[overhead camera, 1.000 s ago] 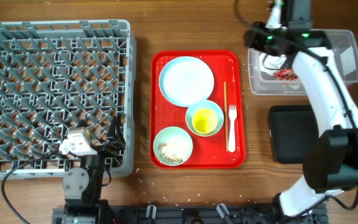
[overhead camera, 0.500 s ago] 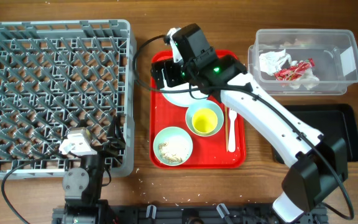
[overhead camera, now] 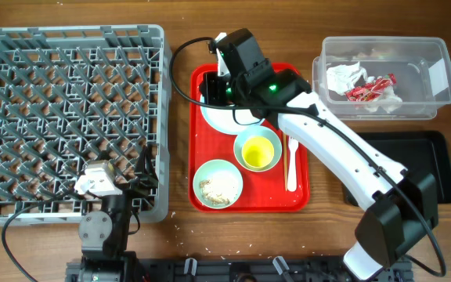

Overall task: Sort waste into correct bins and load items into the dishwasher rack
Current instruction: 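Reach the right gripper to the rice bowl and grasp its rim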

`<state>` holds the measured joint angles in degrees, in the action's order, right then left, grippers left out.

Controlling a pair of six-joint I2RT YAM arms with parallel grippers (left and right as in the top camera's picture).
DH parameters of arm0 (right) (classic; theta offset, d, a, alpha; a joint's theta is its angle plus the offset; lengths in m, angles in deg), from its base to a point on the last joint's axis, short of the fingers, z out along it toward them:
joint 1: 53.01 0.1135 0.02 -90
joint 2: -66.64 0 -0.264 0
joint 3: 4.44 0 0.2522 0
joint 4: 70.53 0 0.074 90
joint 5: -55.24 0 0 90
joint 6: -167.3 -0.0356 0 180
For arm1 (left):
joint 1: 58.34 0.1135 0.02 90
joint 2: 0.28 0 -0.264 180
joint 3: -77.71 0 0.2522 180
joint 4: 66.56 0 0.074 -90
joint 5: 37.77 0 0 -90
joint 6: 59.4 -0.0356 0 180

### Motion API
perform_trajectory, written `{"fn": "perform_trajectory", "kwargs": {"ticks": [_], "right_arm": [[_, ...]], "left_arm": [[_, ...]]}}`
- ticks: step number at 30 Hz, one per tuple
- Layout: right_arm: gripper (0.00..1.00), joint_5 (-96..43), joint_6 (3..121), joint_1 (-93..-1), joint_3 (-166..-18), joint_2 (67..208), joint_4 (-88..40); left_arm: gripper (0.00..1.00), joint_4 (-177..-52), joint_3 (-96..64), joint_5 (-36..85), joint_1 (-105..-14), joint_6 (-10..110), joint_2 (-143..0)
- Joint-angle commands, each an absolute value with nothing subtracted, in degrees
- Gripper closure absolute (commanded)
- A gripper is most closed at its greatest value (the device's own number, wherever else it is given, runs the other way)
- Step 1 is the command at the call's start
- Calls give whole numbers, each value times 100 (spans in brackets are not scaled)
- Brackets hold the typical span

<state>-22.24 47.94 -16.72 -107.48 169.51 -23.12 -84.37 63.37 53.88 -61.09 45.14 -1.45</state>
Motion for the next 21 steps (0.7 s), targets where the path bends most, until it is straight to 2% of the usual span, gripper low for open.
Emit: {"fn": "perform_trajectory", "kwargs": {"ticks": [1,4,6,7,8,10,12,14,16,20,21], "right_arm": [[80,-2115,4735,-1709,-10702,16761,-2323],[74,-2111,4733,-1794,-10702,16510,-2257],[46,-2032,4888,-1801,-10702,16243,-2069],[39,-1938,4991,-1799,-10702,16147,-1965],[38,-1776,5021,-1801,-10702,16042,-1687],[42,-1455,5008,-1783,-10700,16033,-977],[51,-1389,5008,-1700,-10700,16062,-389],[53,-1429,5008,-1484,-10700,16095,416],[52,-1438,4866,-1171,-10658,16095,497],[52,-2605,3262,-474,-10175,16105,287],[52,-2552,3187,-282,-9832,16105,-107]], "left_arm": [[0,-8435,6361,5425,-6135,4586,-121],[0,-8433,6361,5427,-6135,4586,-121],[0,-8435,6361,5427,-6135,4586,-121],[0,-8435,6361,5427,-6135,4584,-119],[0,-8435,6363,5427,-6135,4584,-119],[0,-8435,6361,5427,-6135,4586,-121],[0,-8435,6363,5427,-6135,4586,-121],[0,-8435,6361,5427,-6135,4586,-121],[0,-8435,6361,5427,-6135,4586,-121],[0,-8435,6361,5427,-6135,4584,-121],[0,-8435,6361,5427,-6135,4586,-121]]}}
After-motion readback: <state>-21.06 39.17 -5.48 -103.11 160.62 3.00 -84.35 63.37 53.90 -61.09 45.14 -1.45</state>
